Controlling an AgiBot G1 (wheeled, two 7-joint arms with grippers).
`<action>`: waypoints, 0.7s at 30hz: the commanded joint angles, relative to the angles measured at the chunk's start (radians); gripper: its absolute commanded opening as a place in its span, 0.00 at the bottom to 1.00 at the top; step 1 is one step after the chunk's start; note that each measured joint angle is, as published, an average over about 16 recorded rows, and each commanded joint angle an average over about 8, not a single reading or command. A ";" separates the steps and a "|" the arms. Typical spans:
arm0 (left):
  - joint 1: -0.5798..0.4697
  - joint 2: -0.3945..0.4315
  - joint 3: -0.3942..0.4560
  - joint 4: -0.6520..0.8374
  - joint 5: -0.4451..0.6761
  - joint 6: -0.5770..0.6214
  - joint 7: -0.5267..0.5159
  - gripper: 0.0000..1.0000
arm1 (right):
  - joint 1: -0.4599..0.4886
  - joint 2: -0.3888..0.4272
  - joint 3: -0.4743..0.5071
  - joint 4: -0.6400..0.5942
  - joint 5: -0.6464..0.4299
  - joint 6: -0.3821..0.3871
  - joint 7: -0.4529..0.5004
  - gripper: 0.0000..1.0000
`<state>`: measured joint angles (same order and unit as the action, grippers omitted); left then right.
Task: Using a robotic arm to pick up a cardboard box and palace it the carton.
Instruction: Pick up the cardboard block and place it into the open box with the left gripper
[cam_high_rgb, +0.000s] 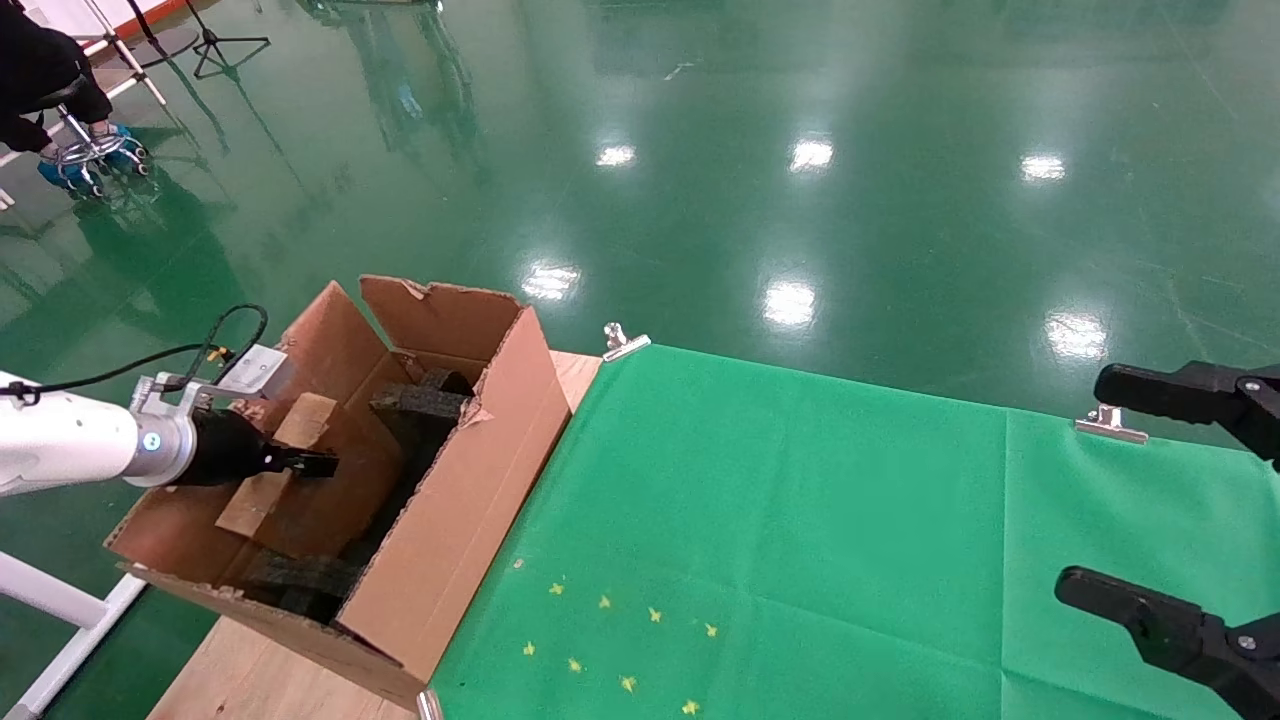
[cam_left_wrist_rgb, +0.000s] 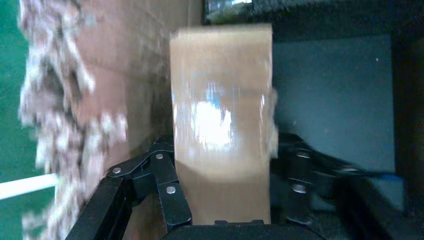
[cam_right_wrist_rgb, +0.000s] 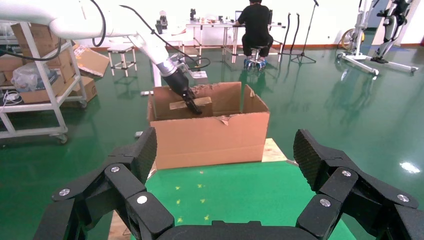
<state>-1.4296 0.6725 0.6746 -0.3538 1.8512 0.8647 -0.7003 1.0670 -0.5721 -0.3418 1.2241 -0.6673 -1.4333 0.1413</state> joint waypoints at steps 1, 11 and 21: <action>0.001 -0.002 0.000 -0.005 0.001 0.003 0.001 1.00 | 0.000 0.000 0.000 0.000 0.000 0.000 0.000 1.00; 0.000 -0.006 0.001 -0.018 0.002 0.009 0.004 1.00 | 0.000 0.000 0.000 0.000 0.000 0.000 0.000 1.00; -0.026 -0.059 -0.039 -0.173 -0.066 0.057 0.010 1.00 | 0.000 0.000 0.000 0.000 0.000 0.000 0.000 1.00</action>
<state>-1.4449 0.6056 0.6281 -0.5410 1.7656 0.9275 -0.6949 1.0670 -0.5721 -0.3418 1.2241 -0.6672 -1.4333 0.1413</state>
